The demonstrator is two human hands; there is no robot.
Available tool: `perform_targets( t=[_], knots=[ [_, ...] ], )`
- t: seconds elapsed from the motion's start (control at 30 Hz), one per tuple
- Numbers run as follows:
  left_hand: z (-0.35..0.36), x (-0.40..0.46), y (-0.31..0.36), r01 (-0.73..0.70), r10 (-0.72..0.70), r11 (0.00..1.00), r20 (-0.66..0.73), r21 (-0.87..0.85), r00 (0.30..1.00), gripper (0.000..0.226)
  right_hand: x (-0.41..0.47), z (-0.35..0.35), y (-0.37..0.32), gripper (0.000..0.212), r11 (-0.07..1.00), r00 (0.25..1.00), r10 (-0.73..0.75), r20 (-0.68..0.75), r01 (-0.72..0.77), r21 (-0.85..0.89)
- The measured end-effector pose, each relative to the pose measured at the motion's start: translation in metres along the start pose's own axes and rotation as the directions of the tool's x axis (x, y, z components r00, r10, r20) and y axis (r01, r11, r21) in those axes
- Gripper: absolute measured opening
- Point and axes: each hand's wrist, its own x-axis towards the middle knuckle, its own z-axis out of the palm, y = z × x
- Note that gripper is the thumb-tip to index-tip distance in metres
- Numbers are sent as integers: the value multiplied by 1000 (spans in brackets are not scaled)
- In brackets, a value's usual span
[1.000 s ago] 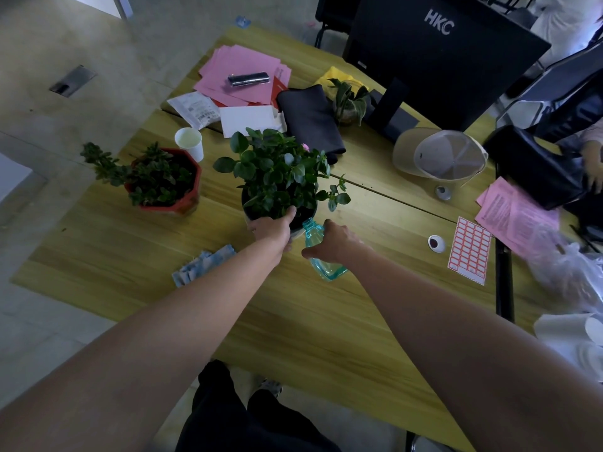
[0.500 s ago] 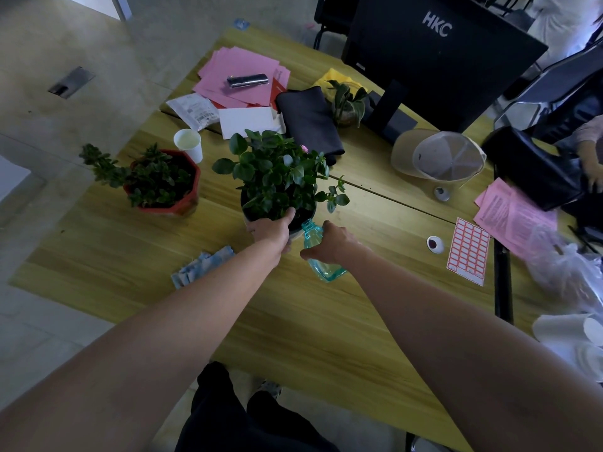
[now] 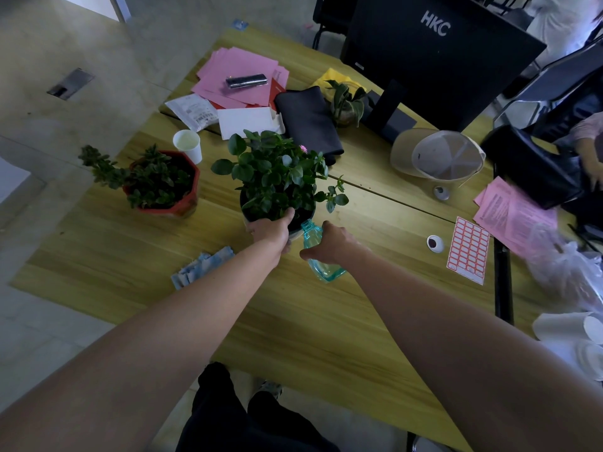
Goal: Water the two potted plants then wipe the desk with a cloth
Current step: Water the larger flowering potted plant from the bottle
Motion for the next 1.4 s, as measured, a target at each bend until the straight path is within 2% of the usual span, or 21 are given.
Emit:
perform_targets(
  t=[0.8,1.4],
  knots=[
    [-1,3,-2,-1,0,1000,6,21,1000,89,-2,1,1,75,1000,1000,-8,3,8,17],
    [-3,3,-1,-42,40,994,17,103,999,100,-5,19,19,80,985,997,-20,-80,33,170]
  ],
)
